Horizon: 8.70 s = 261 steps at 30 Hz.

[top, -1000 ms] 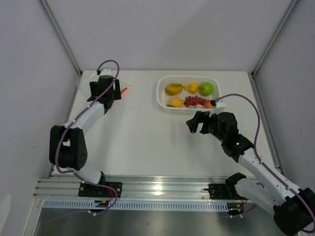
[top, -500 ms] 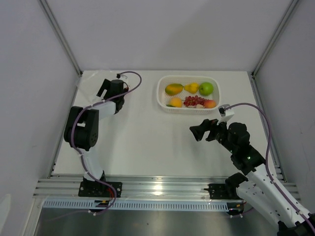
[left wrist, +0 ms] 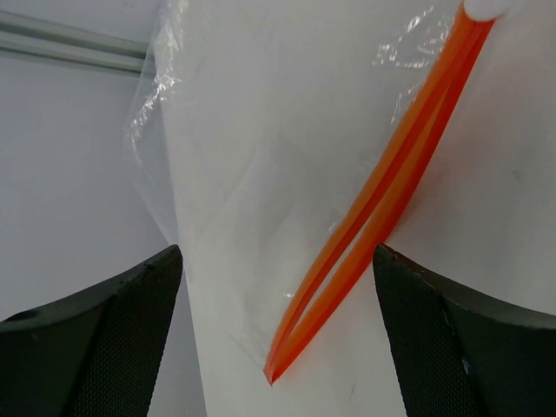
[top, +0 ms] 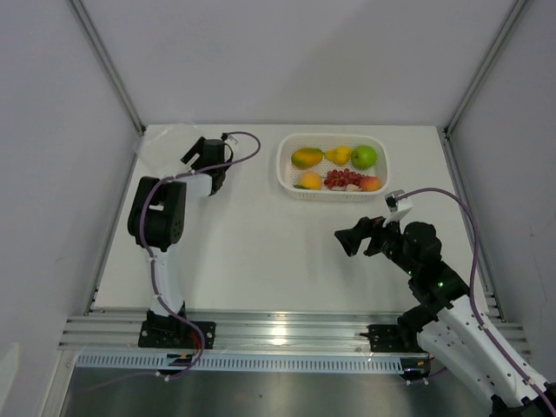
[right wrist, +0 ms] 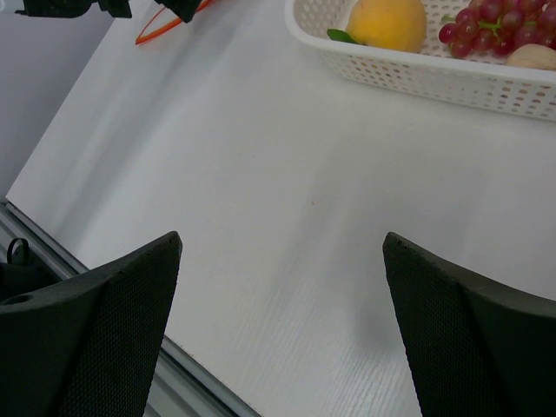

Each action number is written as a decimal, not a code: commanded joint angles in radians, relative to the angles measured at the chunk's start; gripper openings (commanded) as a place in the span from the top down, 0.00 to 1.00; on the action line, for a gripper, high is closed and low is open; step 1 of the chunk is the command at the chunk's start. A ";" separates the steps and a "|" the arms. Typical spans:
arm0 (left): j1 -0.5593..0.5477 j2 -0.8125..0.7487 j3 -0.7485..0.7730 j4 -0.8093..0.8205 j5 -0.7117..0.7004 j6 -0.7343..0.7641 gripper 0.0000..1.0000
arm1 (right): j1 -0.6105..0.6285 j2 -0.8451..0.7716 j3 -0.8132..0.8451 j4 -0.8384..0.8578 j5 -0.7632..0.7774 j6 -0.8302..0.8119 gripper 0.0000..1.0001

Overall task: Place the food in the zip-top bag and seal the zipper
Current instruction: Pick up the zipper food storage bag at the corner of the board, then open the zipper of the food storage bag at the center of the board, then pick up the fake fruit from the bin, then place the fake fruit in the zipper food storage bag.

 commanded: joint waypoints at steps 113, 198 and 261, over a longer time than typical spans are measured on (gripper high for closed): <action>-0.340 -1.045 -0.329 -0.815 0.854 -1.261 1.00 | 0.600 0.801 0.415 0.173 0.298 0.215 0.30; -0.248 -1.085 -0.533 -0.643 1.008 -1.315 0.99 | -0.055 1.666 1.469 -0.498 0.126 -0.022 0.10; -0.247 -1.070 -0.476 -0.646 1.100 -1.356 0.99 | 0.391 0.712 0.489 0.024 -0.270 0.013 1.00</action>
